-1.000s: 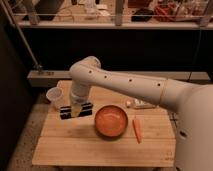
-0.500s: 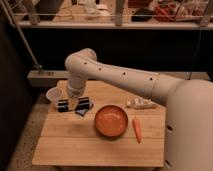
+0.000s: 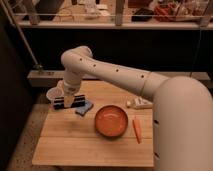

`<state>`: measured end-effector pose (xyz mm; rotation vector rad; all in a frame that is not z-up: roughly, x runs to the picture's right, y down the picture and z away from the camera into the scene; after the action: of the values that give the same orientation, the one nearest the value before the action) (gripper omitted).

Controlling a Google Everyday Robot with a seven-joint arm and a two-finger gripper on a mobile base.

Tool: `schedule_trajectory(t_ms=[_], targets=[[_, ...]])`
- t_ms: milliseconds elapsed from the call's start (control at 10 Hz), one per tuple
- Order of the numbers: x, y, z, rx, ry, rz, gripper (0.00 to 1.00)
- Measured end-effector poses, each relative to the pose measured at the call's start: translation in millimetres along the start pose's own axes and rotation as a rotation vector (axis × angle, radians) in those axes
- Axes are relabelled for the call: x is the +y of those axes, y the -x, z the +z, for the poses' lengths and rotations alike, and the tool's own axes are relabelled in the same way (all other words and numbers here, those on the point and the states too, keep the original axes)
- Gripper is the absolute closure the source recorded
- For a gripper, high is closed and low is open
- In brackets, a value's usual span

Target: Place the eraser in the ceramic cup

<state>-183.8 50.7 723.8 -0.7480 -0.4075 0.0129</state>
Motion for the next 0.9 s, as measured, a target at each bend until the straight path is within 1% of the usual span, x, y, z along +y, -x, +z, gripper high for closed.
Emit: schedule_trajectory(t_ms=[100,200,500,900], targets=[[-7.3,1.9,2.2,-0.015,-0.003,-0.001,0.97],[-9.1,7.0,5.4,-0.028,-0.004,-0.006,0.97],[-18.6,11.0,8.3,-0.045,-0.003,-0.005,0.97],[-22.6,17.8,18.2,-0.08,0.003,-0.002,0.97]])
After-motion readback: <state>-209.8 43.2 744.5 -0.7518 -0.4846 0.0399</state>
